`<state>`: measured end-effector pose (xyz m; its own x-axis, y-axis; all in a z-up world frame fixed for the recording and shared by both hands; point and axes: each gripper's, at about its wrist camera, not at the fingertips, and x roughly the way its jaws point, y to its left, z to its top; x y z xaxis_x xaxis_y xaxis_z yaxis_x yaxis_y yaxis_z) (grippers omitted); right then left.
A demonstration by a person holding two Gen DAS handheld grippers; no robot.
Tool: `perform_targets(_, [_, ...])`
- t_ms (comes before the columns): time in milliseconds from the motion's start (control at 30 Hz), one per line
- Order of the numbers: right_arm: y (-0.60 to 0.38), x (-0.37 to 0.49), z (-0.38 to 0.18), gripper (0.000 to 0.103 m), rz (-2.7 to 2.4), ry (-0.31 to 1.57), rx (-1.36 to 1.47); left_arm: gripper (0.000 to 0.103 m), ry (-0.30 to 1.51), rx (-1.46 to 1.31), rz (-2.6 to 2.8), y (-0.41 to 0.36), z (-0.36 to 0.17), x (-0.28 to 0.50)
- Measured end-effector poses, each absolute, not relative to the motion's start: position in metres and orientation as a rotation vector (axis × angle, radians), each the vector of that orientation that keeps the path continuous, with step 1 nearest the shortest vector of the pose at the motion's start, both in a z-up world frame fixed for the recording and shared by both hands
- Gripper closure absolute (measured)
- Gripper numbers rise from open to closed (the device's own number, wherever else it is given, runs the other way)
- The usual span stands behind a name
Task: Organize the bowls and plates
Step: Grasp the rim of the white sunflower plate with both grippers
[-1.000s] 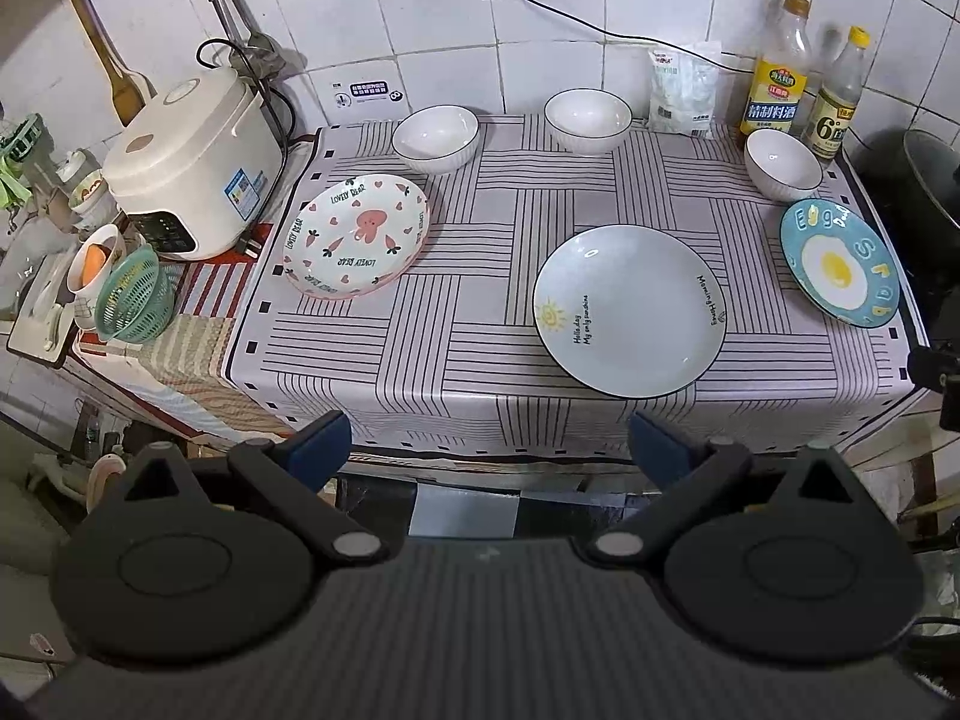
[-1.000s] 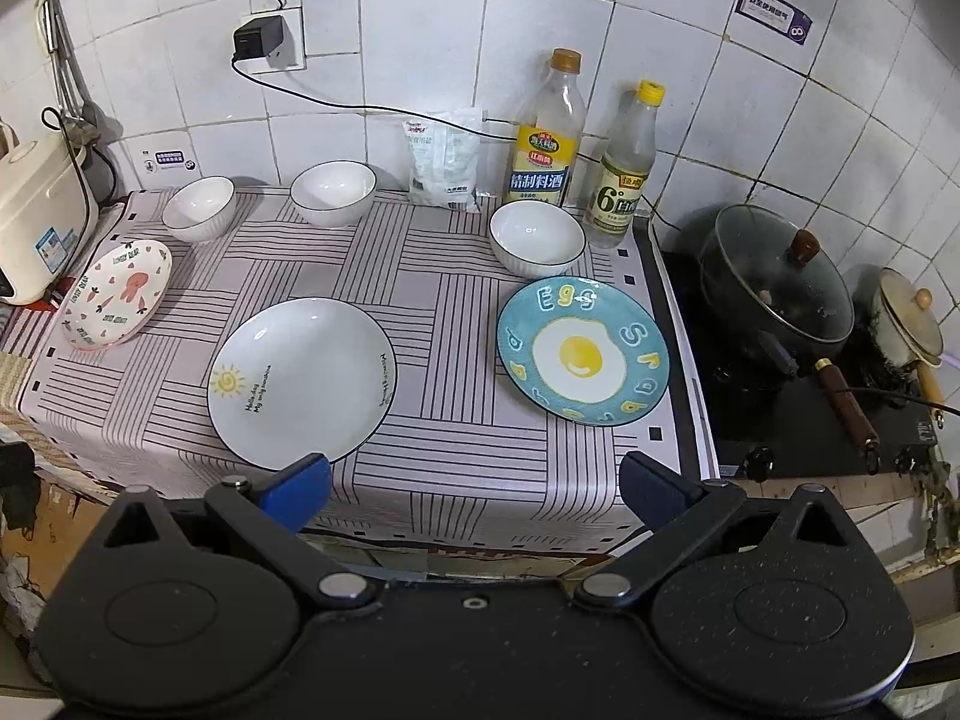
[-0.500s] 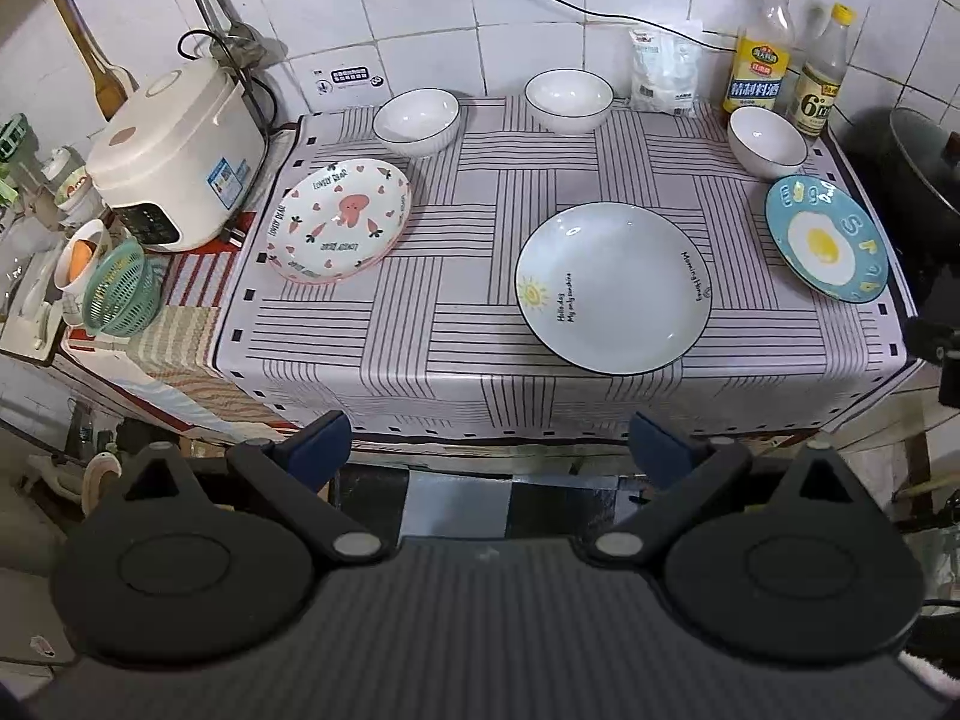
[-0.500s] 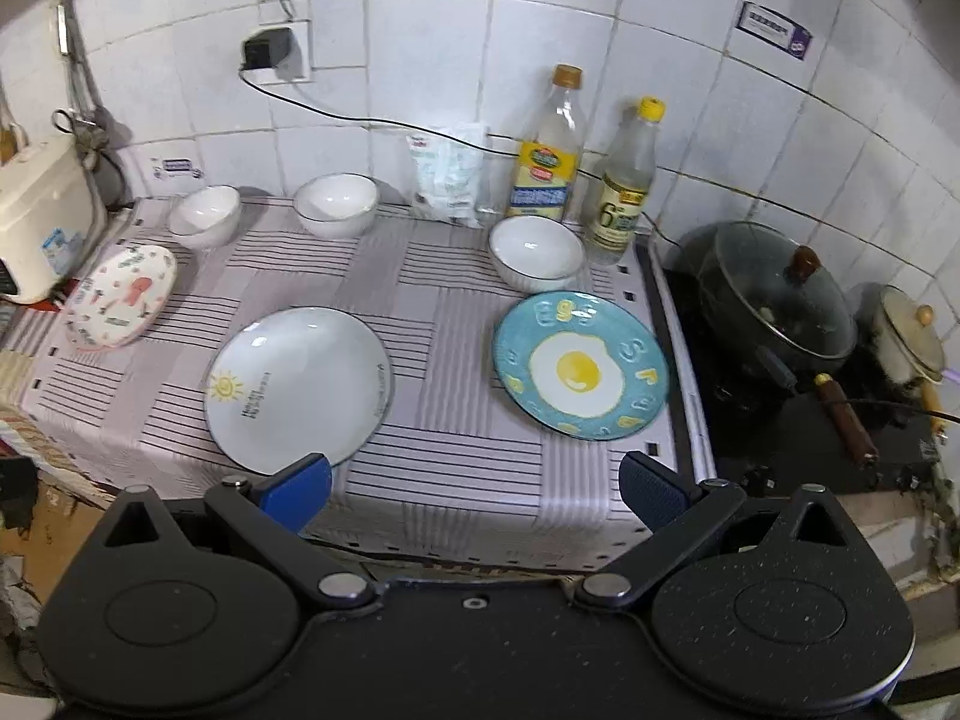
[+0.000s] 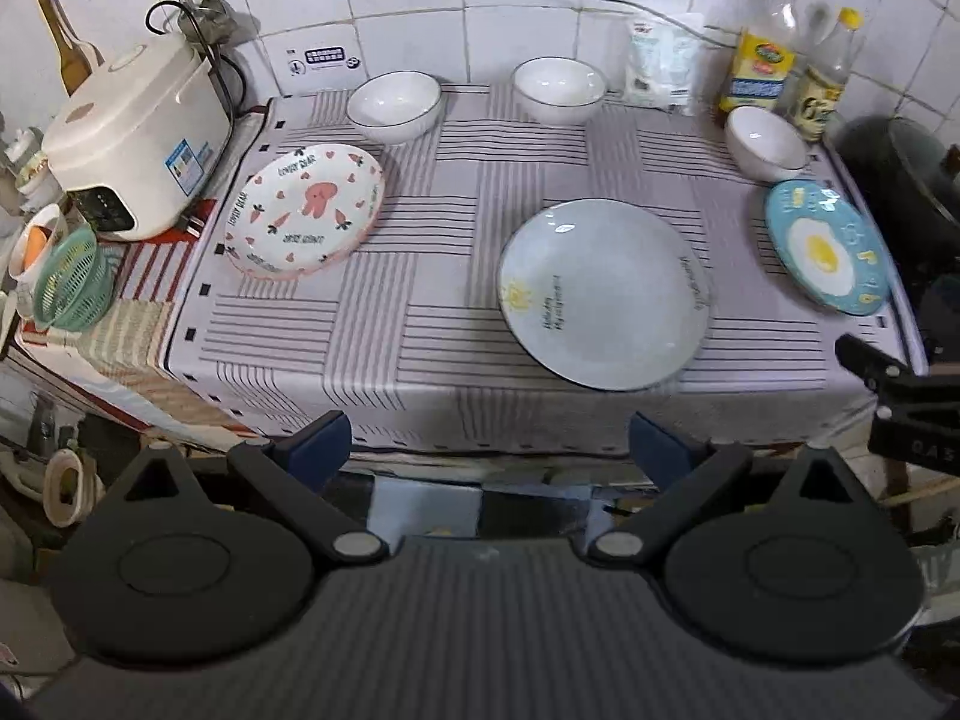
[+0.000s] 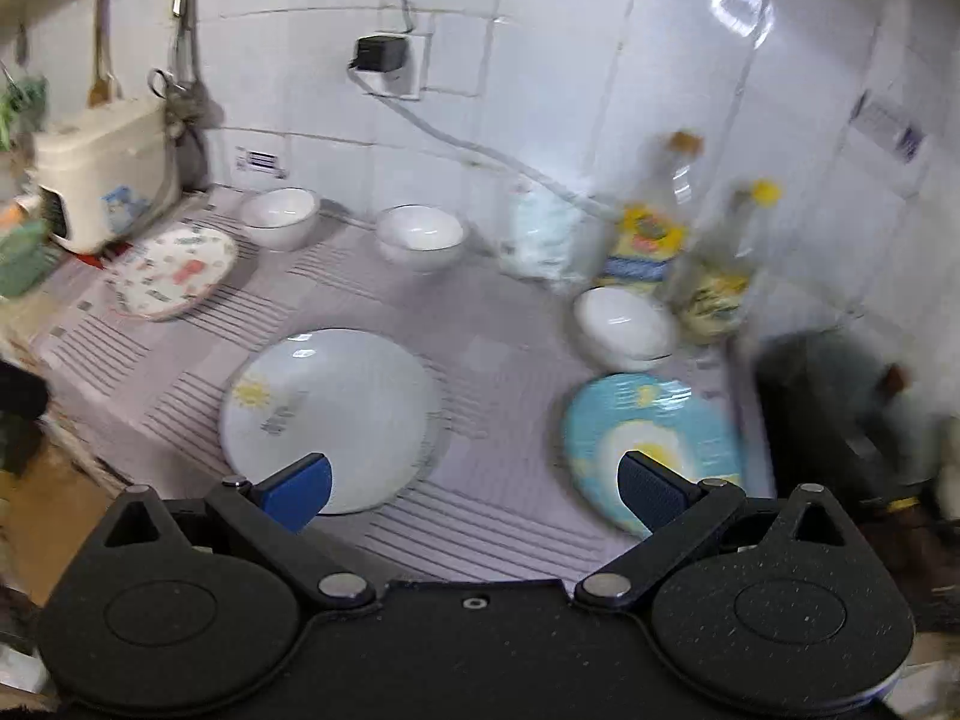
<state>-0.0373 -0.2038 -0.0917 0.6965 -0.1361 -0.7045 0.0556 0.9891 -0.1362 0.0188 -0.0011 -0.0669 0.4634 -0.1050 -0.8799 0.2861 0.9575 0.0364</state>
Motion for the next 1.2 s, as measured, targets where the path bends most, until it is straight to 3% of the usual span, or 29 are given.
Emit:
perform_targets(333, [-0.228,0.014,-0.195,0.011,0.013,0.858,0.175,0.004,1.081,0.112,-0.239,-0.005,-0.146,0.087])
perform_targets(533, [-0.242,0.039,-0.240,0.015,-0.006,0.886,0.341,0.011,1.152,0.056,-0.251,-0.017,-0.208,0.137])
perform_targets(700, [-0.240,0.049,-0.256,0.021,-0.041,0.870,0.349,0.038,1.181,0.101,-0.268,-0.032,-0.238,0.161])
perform_targets(833, [-0.238,0.056,-0.257,0.056,-0.021,0.866,0.378,0.053,1.202,0.119,-0.320,-0.036,-0.246,0.165])
perform_targets(867, [-0.240,0.058,-0.258,0.068,-0.016,0.869,0.403,0.056,1.215,0.096,-0.338,-0.034,-0.249,0.167])
perform_targets(900, [-0.241,0.060,-0.259,0.077,-0.014,0.876,0.424,0.067,1.223,0.062,-0.352,-0.032,-0.250,0.168])
perform_targets(967, [-0.241,0.062,-0.259,0.079,-0.023,0.880,0.442,0.080,1.248,0.010,-0.390,-0.030,-0.250,0.171])
perform_targets(1000, [-0.240,0.063,-0.260,0.079,-0.018,0.879,0.438,0.081,1.251,0.013,-0.401,-0.032,-0.250,0.173])
perform_targets(1200, [-0.245,0.067,-0.258,0.080,0.049,0.897,0.397,0.080,1.258,0.069,-0.409,-0.041,-0.250,0.176])
